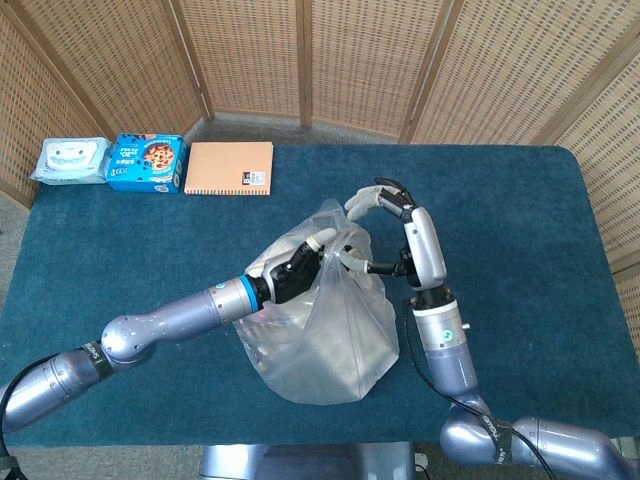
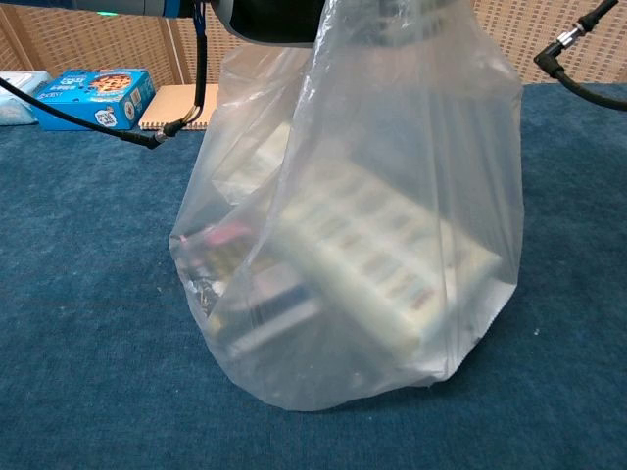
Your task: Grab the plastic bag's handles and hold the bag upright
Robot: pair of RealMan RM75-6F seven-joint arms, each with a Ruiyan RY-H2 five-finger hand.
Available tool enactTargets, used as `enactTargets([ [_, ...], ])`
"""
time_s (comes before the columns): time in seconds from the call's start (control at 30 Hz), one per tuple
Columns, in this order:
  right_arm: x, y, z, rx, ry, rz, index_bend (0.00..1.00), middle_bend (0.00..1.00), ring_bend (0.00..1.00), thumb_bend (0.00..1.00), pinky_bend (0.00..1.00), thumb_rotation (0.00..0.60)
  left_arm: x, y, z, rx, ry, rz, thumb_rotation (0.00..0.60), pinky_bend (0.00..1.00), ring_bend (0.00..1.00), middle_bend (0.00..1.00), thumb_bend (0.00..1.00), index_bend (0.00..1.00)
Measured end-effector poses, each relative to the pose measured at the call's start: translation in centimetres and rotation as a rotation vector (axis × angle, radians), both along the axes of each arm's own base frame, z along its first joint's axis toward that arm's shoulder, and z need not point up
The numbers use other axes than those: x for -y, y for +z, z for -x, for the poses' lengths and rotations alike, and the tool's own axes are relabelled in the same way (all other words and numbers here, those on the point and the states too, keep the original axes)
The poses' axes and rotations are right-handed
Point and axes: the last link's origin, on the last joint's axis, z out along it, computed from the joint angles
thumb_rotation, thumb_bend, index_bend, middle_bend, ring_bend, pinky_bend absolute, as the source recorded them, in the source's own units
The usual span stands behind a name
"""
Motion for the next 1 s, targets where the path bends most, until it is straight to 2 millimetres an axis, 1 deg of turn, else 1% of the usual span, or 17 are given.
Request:
enactTargets([
  [0.27,0.7,-0.2,-0.1,-0.015,-0.014,-0.017,0.48,0.43,0.31,0.12,0.14,0.547,0.4,0.2,-0.1,0.011,-0.036,0.032,0.000,0.38,0.34,0.47,0.29,0.46],
  [0.67,1.8,-0.2,0.0,-0.036,-0.028,-0.029,0.47,0.42,0.30,0.12,0.14,0.543,0.3,1.1,1.1,0.045,-0.001,0.046,0.000,0.38,0.34,0.47,0.29,0.46],
  [0.73,2.0,-0.3,0.0,-0.044,-0.029,-0.035,0.46,0.42,0.30,0.12,0.14,0.542,0.4,1.2,1.1,0.057,0.006,0.057,0.000,0.39,0.35,0.47,0.29,0.46],
  [0.87,2.4,-0.4,0.1,-0.062,-0.036,-0.051,0.46,0.41,0.29,0.12,0.14,0.542,0.3,1.5,0.9,0.092,0.020,0.071,0.000,0.45,0.39,0.47,0.29,0.46],
  [1.0,2.6,-0.3,0.4,-0.067,-0.040,-0.063,0.44,0.41,0.29,0.12,0.14,0.544,0.2,1.9,1.0,0.102,0.021,0.065,0.000,0.46,0.42,0.47,0.29,0.46],
])
